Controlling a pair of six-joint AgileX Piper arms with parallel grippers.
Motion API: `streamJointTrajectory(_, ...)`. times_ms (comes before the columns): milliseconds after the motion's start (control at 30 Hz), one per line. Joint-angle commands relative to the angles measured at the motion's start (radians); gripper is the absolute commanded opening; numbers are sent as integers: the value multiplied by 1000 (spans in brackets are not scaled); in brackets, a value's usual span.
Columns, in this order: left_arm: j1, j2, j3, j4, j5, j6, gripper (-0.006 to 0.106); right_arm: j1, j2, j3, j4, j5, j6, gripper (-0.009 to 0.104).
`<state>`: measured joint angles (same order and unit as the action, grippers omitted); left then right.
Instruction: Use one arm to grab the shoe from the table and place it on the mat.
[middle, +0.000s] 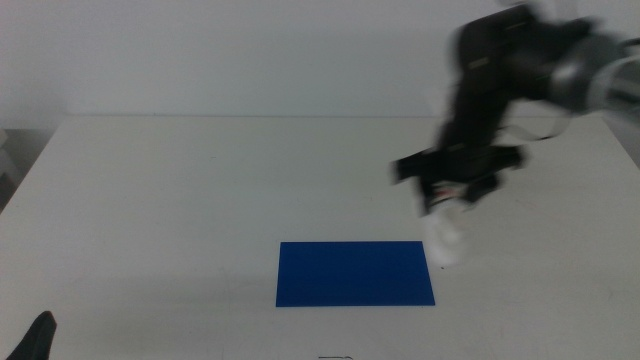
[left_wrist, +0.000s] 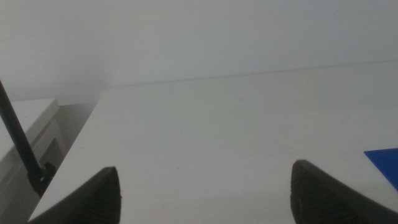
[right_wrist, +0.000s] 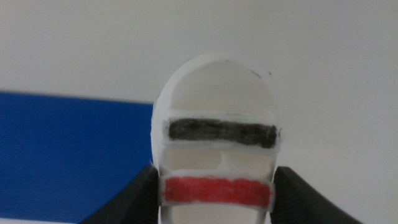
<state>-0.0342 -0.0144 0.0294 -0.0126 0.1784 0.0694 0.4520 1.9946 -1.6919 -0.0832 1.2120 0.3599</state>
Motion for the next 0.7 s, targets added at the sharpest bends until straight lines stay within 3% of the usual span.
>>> streamJointTrajectory(0,-4,-19,-3,-9,-83,-15,94,76,0,-79,-16,66,39,-1)
streamJointTrajectory(133,-4,-19,-3,-9,-83,-15,94,148,73,-158,-8,89,63,-1)
streamJointTrajectory(400,-4,-19,-3,-9,-83,-15,94,166,93,-171,25,88,56,-1)
streamJointTrajectory(533,-4,-19,-3,-9,-83,-15,94,166,95,-171,31,83,-57,-1)
streamJointTrajectory(667,-4,-19,-3,-9,-83,-15,94,166,96,-171,54,82,-320,-1)
